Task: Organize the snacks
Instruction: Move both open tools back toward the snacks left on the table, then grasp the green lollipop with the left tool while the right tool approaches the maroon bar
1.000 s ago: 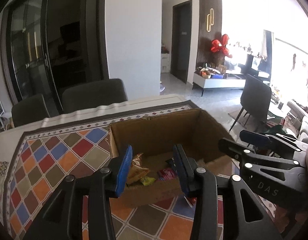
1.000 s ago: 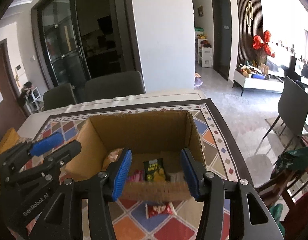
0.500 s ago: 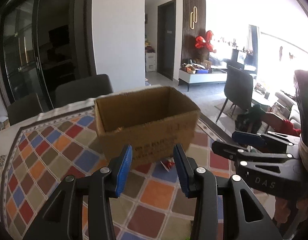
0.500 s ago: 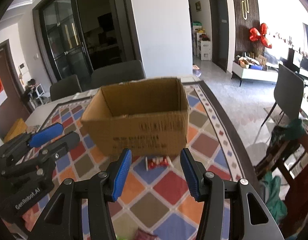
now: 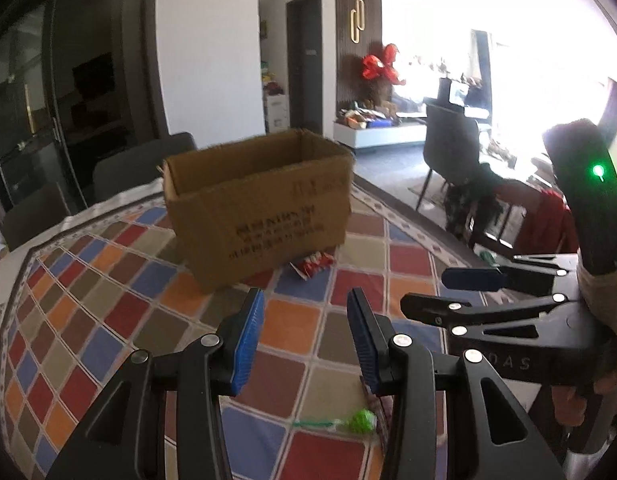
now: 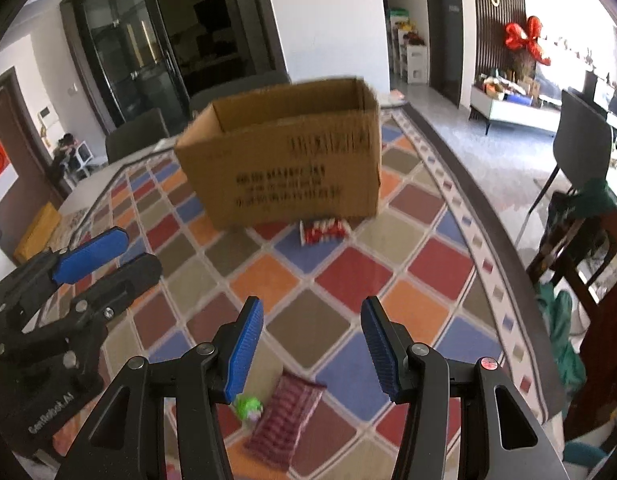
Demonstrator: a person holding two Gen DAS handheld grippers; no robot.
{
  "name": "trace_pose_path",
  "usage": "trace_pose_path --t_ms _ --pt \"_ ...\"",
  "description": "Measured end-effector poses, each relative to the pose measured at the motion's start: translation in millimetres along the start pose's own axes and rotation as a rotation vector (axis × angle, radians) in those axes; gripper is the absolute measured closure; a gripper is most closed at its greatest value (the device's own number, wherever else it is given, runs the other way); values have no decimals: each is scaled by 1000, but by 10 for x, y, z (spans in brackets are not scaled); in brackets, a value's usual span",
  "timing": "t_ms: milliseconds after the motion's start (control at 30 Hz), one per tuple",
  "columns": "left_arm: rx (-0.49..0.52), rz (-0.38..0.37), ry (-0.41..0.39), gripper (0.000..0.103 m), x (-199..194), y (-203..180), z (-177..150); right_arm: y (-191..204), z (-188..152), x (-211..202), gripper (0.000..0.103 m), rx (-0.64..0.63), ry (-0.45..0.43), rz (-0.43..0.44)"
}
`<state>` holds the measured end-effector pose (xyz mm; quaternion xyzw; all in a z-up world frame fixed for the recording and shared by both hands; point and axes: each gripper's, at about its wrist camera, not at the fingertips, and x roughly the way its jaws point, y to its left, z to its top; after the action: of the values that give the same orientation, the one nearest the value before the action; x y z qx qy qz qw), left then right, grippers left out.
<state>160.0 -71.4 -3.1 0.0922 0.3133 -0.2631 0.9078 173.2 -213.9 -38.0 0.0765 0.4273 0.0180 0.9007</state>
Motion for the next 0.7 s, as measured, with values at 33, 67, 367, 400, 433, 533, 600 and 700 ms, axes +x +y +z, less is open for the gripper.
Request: trace_pose_path --t_ms 33,67,367,400,433,533,600,700 --pt "12 -15 15 61 12 -23 -64 3 -43 9 51 1 10 -4" --pt "19 -19 24 61 19 -49 -108 3 -94 19 51 0 23 -5" --pt "81 -92 124 61 101 -179 -565 76 -492 198 51 -27 153 3" --pt "95 -108 135 61 113 -199 -613 81 -524 211 51 -30 163 -1" --pt "104 -115 141 61 126 -213 -634 89 -572 231 51 -35 178 -7" --pt "136 -164 167 61 175 -259 -724 89 -664 281 51 -28 212 -7" --pt "151 -178 177 61 210 -270 -758 84 -693 302 51 -23 222 -10" --pt "178 -199 194 61 288 -274 -809 86 -725 332 51 -19 237 -22"
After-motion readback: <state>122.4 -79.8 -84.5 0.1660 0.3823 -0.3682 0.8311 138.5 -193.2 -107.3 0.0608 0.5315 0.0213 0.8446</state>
